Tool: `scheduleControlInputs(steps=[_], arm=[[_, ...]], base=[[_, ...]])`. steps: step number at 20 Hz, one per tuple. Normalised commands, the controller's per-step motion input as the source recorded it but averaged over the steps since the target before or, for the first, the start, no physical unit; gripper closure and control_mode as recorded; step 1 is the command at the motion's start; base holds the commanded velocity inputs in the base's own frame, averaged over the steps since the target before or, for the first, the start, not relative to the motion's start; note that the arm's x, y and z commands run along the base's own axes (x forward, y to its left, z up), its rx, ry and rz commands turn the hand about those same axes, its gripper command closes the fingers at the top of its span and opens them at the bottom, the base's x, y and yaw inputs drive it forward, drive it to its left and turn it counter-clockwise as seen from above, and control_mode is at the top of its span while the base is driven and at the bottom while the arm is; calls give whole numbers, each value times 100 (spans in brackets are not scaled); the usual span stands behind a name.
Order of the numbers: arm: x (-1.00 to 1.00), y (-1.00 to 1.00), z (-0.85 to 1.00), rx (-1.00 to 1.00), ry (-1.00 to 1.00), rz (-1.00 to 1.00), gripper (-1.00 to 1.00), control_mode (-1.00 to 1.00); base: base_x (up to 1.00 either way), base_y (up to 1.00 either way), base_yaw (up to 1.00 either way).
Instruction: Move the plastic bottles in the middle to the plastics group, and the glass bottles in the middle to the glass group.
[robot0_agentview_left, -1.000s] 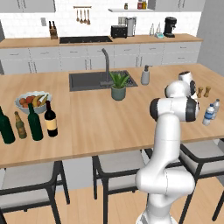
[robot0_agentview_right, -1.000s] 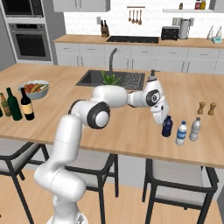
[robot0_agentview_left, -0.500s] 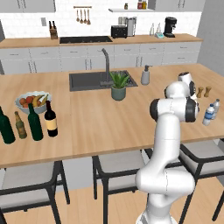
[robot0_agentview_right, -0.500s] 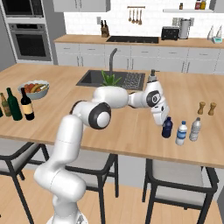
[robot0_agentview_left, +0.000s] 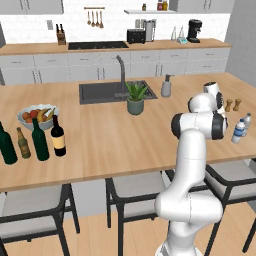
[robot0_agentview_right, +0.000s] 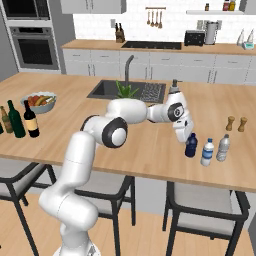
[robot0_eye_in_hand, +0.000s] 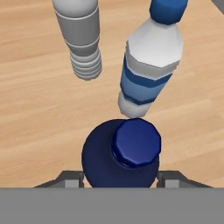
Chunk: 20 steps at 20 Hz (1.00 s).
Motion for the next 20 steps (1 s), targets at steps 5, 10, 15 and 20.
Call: scheduleControlInputs(steps=[5, 10, 15, 20], arm=[[0, 0, 0, 0, 0, 0, -100, -100], [0, 0, 4, 0, 0, 0, -100, -100], [0, 0, 17, 0, 0, 0, -100, -100], [0, 1, 51, 0, 0, 0, -100, -100]], base=[[0, 0, 0], [0, 0, 0], [0, 0, 0], [0, 0, 0]])
